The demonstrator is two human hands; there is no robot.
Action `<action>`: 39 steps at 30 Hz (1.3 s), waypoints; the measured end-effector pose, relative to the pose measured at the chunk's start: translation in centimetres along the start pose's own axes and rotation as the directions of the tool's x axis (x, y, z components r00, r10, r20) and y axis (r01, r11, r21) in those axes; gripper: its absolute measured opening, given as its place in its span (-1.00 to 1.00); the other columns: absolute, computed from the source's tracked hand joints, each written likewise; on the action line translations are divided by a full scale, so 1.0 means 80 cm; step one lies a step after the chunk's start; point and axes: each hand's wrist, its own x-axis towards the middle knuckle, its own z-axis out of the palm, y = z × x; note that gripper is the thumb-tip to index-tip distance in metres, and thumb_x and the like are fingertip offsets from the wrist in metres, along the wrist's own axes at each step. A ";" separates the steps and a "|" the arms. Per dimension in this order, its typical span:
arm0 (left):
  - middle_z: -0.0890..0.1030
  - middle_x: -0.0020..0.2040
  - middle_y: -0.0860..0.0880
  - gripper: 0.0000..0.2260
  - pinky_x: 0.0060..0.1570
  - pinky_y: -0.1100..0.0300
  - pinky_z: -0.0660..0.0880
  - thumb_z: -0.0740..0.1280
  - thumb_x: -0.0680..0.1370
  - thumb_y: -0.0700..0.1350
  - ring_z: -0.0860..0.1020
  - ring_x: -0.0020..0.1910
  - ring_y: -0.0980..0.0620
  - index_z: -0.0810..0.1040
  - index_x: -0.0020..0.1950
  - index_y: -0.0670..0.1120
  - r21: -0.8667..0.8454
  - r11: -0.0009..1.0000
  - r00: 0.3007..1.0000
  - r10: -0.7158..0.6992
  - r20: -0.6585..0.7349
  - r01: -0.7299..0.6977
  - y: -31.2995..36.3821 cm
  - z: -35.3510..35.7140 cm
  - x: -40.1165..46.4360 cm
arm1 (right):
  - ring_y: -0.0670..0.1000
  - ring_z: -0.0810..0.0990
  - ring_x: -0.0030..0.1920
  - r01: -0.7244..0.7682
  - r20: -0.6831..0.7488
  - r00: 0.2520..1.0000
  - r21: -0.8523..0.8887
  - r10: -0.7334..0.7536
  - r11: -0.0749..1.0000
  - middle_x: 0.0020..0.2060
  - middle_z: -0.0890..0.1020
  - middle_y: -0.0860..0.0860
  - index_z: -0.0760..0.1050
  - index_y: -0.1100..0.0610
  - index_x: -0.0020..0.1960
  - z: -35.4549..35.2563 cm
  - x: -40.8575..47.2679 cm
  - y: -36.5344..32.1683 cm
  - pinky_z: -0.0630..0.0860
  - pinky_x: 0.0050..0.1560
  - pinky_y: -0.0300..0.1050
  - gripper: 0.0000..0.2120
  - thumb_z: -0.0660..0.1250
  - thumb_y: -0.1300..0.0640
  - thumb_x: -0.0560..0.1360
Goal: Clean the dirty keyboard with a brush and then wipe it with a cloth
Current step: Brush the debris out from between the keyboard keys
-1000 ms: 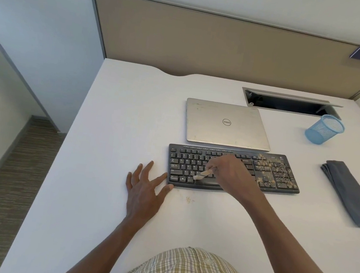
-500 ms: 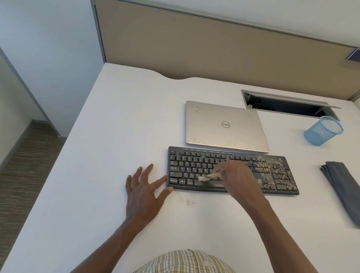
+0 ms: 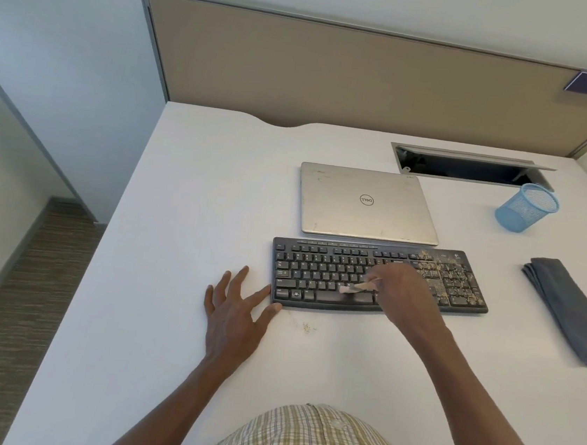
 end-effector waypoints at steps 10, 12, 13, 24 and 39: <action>0.26 0.61 0.00 -0.48 0.57 -0.19 -0.06 0.07 0.55 0.42 0.07 0.62 -0.09 0.58 0.35 0.25 0.006 1.000 1.000 0.004 0.003 -0.004 -0.001 0.000 -0.001 | -0.01 0.55 -0.31 0.140 0.021 0.990 0.017 -0.140 0.990 -0.17 0.68 0.05 0.67 0.06 0.09 0.017 0.004 -0.030 0.29 -0.39 -0.28 -0.71 0.28 0.34 0.53; 0.26 0.61 0.00 -0.48 0.57 -0.19 -0.05 0.08 0.55 0.42 0.08 0.62 -0.09 0.58 0.35 0.25 0.004 1.000 1.000 0.003 0.000 -0.003 -0.001 0.000 0.000 | 0.00 0.56 -0.30 0.116 -0.002 0.993 0.013 -0.116 0.993 -0.16 0.69 0.07 0.67 0.07 0.09 0.018 0.004 -0.017 0.27 -0.40 -0.30 -0.72 0.29 0.34 0.54; 0.26 0.61 0.00 -0.49 0.57 -0.19 -0.05 0.08 0.55 0.42 0.07 0.62 -0.09 0.58 0.35 0.25 0.004 1.000 1.000 0.003 0.003 -0.003 -0.001 0.001 0.000 | 0.01 0.57 -0.29 0.088 -0.013 0.996 0.008 -0.088 0.996 -0.15 0.69 0.09 0.67 0.08 0.08 0.016 0.003 -0.009 0.27 -0.40 -0.30 -0.73 0.29 0.34 0.53; 0.28 0.60 -0.01 -0.51 0.57 -0.19 -0.03 0.12 0.56 0.40 0.10 0.61 -0.10 0.59 0.34 0.24 -0.001 1.000 1.000 0.008 -0.007 -0.008 0.000 0.001 0.000 | 0.02 0.55 -0.31 0.022 -0.056 0.998 -0.001 -0.022 1.000 -0.16 0.71 0.10 0.67 0.09 0.11 0.003 -0.005 -0.018 0.30 -0.40 -0.31 -0.68 0.25 0.38 0.52; 0.27 0.60 -0.02 -0.53 0.57 -0.18 -0.04 0.14 0.57 0.38 0.10 0.61 -0.11 0.59 0.35 0.23 0.008 1.000 1.000 0.018 -0.005 -0.018 -0.001 0.001 -0.001 | -0.08 0.52 -0.41 0.047 -0.063 0.997 0.059 -0.043 0.997 -0.30 0.65 0.03 0.66 0.07 0.07 -0.001 -0.015 -0.036 0.31 -0.46 -0.32 -0.73 0.24 0.31 0.58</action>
